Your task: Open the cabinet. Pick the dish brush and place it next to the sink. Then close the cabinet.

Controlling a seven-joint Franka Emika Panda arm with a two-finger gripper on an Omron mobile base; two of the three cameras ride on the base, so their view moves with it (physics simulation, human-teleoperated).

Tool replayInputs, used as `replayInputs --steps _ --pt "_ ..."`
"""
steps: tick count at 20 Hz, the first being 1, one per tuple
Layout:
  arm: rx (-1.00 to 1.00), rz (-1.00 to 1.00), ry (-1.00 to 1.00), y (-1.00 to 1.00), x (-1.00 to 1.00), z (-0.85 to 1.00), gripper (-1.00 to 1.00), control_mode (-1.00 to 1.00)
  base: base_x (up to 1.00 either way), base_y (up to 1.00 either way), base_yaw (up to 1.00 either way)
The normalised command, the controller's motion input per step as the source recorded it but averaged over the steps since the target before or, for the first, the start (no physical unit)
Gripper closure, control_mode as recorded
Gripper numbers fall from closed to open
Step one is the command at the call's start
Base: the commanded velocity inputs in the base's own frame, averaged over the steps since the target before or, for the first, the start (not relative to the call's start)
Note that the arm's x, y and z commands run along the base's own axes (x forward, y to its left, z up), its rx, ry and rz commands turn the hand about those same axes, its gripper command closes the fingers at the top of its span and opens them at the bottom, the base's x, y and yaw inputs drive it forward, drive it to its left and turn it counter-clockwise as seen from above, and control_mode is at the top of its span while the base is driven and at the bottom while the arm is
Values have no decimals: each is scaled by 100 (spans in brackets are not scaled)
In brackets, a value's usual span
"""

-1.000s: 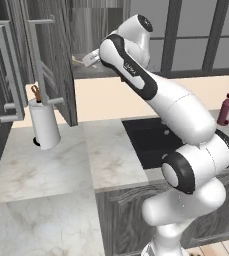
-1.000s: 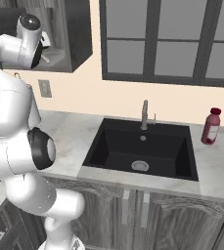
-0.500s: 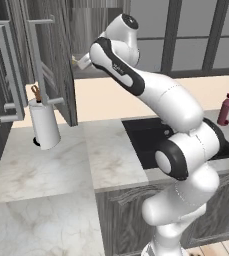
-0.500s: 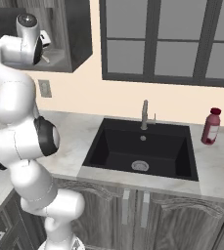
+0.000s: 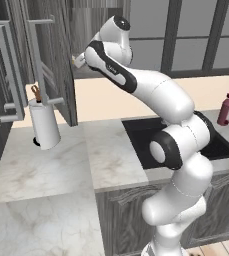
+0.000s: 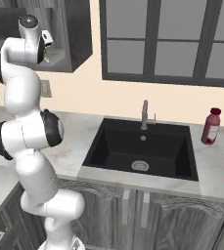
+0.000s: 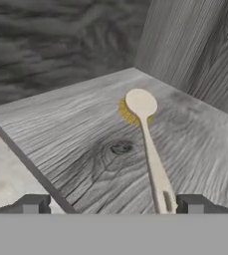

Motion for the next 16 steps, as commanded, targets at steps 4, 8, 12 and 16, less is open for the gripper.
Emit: replayInputs --steps 4,8,12,16 --pt "0 -14 0 6 41 -5 -100 -100 0 0 0" --pt "0 -16 0 18 38 -9 -100 -100 0 0 0" --pt "0 -12 -2 23 37 -10 -100 -100 0 0 0" --pt "0 -7 -2 19 36 -8 -100 -100 0 0 0"
